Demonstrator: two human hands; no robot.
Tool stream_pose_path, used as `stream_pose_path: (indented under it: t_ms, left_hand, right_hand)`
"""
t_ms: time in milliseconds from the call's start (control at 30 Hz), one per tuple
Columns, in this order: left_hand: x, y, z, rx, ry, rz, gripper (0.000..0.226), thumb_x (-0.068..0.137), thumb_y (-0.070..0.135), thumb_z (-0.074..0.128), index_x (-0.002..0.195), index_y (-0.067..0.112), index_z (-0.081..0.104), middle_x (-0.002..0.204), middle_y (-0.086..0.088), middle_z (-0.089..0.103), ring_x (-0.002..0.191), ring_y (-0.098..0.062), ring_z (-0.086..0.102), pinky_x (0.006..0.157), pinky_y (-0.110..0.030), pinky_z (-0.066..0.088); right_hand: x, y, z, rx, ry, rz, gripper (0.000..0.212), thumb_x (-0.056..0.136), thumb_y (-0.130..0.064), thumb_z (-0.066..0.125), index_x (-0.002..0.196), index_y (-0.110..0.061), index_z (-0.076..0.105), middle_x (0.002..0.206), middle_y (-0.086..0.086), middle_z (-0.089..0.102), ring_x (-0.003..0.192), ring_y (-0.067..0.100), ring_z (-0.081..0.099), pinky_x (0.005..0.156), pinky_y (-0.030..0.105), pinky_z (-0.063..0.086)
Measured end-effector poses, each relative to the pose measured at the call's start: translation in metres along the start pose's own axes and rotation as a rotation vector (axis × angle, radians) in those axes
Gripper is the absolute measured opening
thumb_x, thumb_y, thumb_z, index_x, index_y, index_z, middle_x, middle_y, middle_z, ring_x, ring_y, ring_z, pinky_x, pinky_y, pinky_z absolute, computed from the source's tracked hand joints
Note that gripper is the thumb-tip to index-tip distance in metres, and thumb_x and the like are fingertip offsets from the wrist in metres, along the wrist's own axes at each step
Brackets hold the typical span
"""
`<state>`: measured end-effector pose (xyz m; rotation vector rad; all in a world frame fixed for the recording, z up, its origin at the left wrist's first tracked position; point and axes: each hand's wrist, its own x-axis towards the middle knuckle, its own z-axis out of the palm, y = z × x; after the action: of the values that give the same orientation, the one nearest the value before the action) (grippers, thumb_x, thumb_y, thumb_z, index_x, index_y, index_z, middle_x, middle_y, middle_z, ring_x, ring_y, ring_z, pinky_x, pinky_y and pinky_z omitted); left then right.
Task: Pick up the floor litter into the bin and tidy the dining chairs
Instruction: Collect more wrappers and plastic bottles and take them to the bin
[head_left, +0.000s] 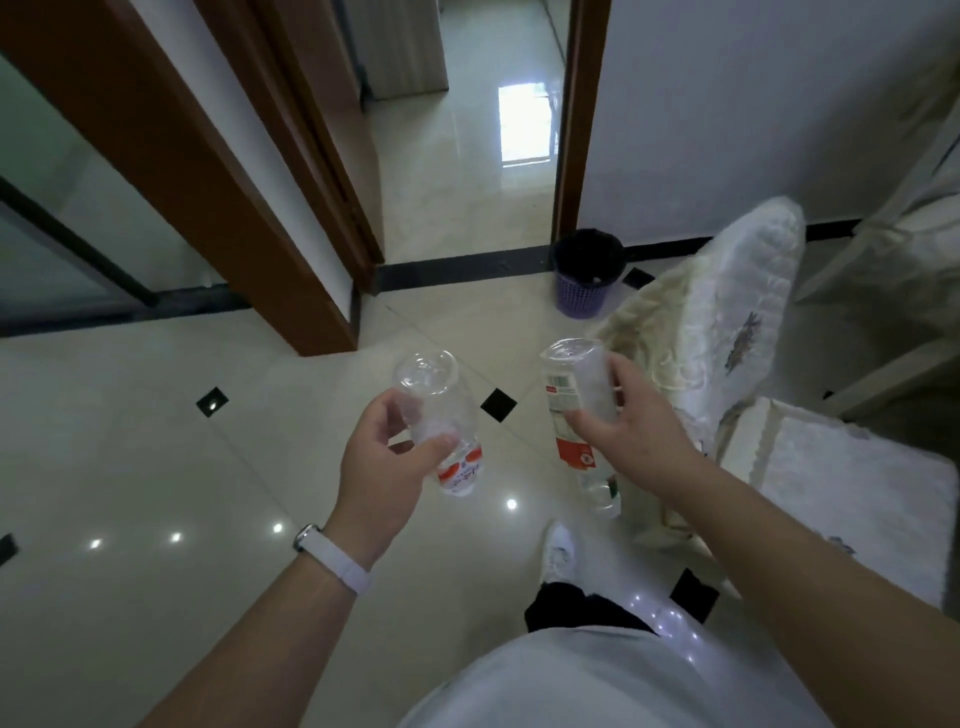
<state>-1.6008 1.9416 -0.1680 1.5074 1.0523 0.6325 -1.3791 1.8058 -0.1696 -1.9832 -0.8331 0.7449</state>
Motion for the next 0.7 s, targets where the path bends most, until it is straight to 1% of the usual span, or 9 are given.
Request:
stream_pose_path:
  t_ms: [100, 167, 267, 333, 400, 467, 533, 633, 700]
  left_hand:
    - [0.06, 0.024, 0.013, 0.006, -0.015, -0.037, 0.045, 0.078, 0.009, 0.081, 0.117, 0.023, 0.064, 0.113, 0.005, 0.07, 0.102, -0.015, 0.067, 0.08, -0.031, 0.056]
    - [0.098, 0.042, 0.026, 0.013, -0.022, -0.024, 0.046, 0.079, 0.011, 0.08, 0.119, 0.026, 0.063, 0.115, 0.007, 0.069, 0.104, -0.015, 0.067, 0.084, -0.034, 0.057]
    - [0.148, 0.065, 0.044, 0.031, -0.068, 0.038, 0.04, 0.081, 0.012, 0.079, 0.116, 0.025, 0.063, 0.114, 0.006, 0.068, 0.104, -0.013, 0.067, 0.086, -0.035, 0.057]
    - [0.182, 0.078, 0.05, 0.025, -0.082, 0.061, 0.038, 0.083, 0.012, 0.077, 0.117, 0.023, 0.063, 0.113, 0.006, 0.069, 0.104, -0.012, 0.066, 0.087, -0.034, 0.056]
    - [0.217, 0.086, 0.052, 0.013, -0.096, 0.072, 0.036, 0.084, 0.013, 0.076, 0.117, 0.021, 0.064, 0.113, 0.004, 0.07, 0.107, -0.016, 0.066, 0.09, -0.038, 0.055]
    - [0.254, 0.086, 0.057, 0.02, -0.136, 0.07, 0.035, 0.085, 0.014, 0.076, 0.117, 0.022, 0.064, 0.113, 0.004, 0.07, 0.108, -0.017, 0.065, 0.091, -0.04, 0.054]
    - [0.286, 0.079, 0.065, 0.048, -0.164, 0.071, 0.037, 0.084, 0.016, 0.076, 0.119, 0.023, 0.064, 0.114, 0.005, 0.069, 0.109, -0.014, 0.065, 0.091, -0.038, 0.054]
    - [0.352, 0.066, 0.08, 0.072, -0.225, 0.054, 0.04, 0.082, 0.017, 0.079, 0.118, 0.024, 0.064, 0.114, 0.005, 0.068, 0.107, -0.01, 0.064, 0.091, -0.037, 0.054]
    - [0.401, 0.063, 0.088, 0.072, -0.262, 0.044, 0.043, 0.08, 0.02, 0.081, 0.119, 0.023, 0.064, 0.114, 0.005, 0.068, 0.106, -0.009, 0.065, 0.087, -0.033, 0.055]
  right_hand:
    - [0.055, -0.014, -0.019, -0.01, -0.028, 0.013, 0.055, 0.069, -0.056, 0.07, 0.118, -0.041, 0.049, 0.105, -0.019, 0.062, 0.097, 0.002, 0.061, 0.083, 0.036, 0.055]
    - [0.094, -0.021, -0.036, -0.003, -0.024, 0.008, 0.057, 0.065, -0.061, 0.067, 0.116, -0.043, 0.048, 0.105, -0.02, 0.061, 0.096, 0.0, 0.061, 0.082, 0.037, 0.057]
    - [0.141, -0.026, -0.058, -0.001, 0.0, -0.005, 0.051, 0.077, -0.048, 0.073, 0.118, -0.046, 0.042, 0.11, -0.022, 0.056, 0.099, 0.002, 0.058, 0.083, 0.037, 0.057]
    - [0.167, -0.027, -0.067, -0.011, 0.035, 0.012, 0.05, 0.083, -0.039, 0.074, 0.121, -0.042, 0.042, 0.111, -0.02, 0.055, 0.1, 0.002, 0.057, 0.081, 0.03, 0.055]
    - [0.191, -0.028, -0.07, -0.026, 0.044, 0.03, 0.051, 0.083, -0.036, 0.075, 0.123, -0.038, 0.043, 0.111, -0.02, 0.056, 0.098, -0.002, 0.056, 0.074, 0.019, 0.05]
    - [0.218, -0.025, -0.069, -0.037, 0.058, 0.059, 0.051, 0.083, -0.035, 0.075, 0.124, -0.038, 0.044, 0.109, -0.02, 0.058, 0.094, -0.006, 0.056, 0.068, 0.013, 0.045]
    - [0.242, -0.024, -0.066, -0.054, 0.07, 0.085, 0.054, 0.083, -0.037, 0.075, 0.128, -0.036, 0.045, 0.111, -0.02, 0.058, 0.095, -0.004, 0.056, 0.069, 0.015, 0.046]
    - [0.29, -0.026, -0.06, -0.076, 0.113, 0.148, 0.06, 0.082, -0.04, 0.075, 0.132, -0.035, 0.043, 0.118, -0.014, 0.058, 0.101, 0.005, 0.059, 0.077, 0.025, 0.053]
    - [0.322, -0.034, -0.059, -0.11, 0.15, 0.187, 0.057, 0.081, -0.042, 0.075, 0.128, -0.037, 0.044, 0.115, -0.016, 0.059, 0.098, 0.002, 0.059, 0.077, 0.026, 0.053]
